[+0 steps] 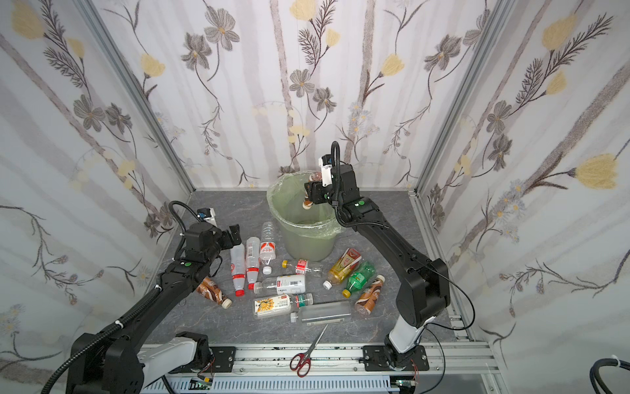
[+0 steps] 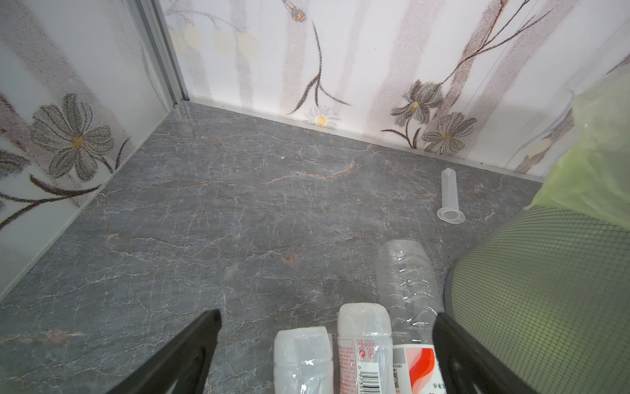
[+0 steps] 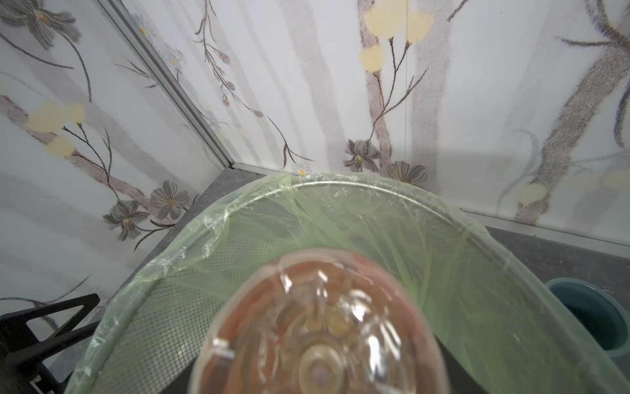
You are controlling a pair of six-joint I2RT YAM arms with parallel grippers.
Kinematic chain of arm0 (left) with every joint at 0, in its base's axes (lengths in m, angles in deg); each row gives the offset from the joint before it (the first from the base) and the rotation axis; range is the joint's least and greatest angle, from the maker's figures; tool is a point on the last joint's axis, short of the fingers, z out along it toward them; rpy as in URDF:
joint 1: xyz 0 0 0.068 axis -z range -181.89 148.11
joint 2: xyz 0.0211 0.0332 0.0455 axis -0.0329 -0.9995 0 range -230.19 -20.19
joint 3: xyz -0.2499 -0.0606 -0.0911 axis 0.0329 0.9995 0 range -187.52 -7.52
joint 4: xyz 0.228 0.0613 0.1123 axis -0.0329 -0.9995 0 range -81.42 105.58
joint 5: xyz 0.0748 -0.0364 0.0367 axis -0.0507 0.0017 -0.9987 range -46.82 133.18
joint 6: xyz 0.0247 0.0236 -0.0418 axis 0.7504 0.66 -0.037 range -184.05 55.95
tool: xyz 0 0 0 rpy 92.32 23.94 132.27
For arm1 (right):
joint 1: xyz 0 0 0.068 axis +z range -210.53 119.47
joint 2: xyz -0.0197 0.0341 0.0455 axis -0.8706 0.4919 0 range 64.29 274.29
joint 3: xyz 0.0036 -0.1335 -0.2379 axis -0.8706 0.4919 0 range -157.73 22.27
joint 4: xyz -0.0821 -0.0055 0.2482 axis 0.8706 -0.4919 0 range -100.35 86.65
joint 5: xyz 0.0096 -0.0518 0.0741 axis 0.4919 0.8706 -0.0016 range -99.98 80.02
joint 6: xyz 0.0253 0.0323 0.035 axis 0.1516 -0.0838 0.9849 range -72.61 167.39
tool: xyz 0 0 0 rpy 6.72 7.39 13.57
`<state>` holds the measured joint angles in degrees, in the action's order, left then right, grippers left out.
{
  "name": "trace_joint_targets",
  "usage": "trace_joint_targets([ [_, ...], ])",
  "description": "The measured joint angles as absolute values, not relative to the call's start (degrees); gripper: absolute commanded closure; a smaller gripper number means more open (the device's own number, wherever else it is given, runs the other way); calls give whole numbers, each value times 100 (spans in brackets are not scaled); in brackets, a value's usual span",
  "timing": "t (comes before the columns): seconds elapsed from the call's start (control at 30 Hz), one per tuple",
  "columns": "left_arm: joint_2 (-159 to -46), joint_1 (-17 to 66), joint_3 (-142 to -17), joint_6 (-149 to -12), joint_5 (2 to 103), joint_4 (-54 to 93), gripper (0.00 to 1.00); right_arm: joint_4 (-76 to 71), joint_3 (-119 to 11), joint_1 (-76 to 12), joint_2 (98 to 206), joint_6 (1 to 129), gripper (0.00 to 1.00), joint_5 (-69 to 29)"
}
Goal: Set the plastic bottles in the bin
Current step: 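Open the right gripper to drop the brown bottle into the bin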
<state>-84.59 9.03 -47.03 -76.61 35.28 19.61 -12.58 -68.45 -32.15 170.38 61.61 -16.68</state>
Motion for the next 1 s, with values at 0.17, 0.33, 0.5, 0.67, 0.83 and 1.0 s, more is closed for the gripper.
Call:
trace_joint_targets([
  [0.17,-8451,903,-4703,-7669,3524,1959,0,-1499,-6836,-3204,17092,6150,30,-1663],
  [0.33,-8451,903,-4703,-7674,3524,1948,0,-1593,-6836,-3204,17029,6108,21,-1578],
  [0.5,-8507,901,-4703,-7715,3522,1917,0,-1595,-6836,-3204,16699,6032,19,-1552],
  [0.67,-8763,881,-4703,-7763,3524,1917,0,-1595,-6797,-3200,16229,5927,16,-1552],
  [0.83,-9065,850,-4687,-7812,3526,1872,0,-1505,-6524,-3191,15678,5818,13,-1633],
  [1.0,-9303,778,-4661,-7936,3572,1887,0,-1389,-6159,-3189,15164,5713,12,-1775],
])
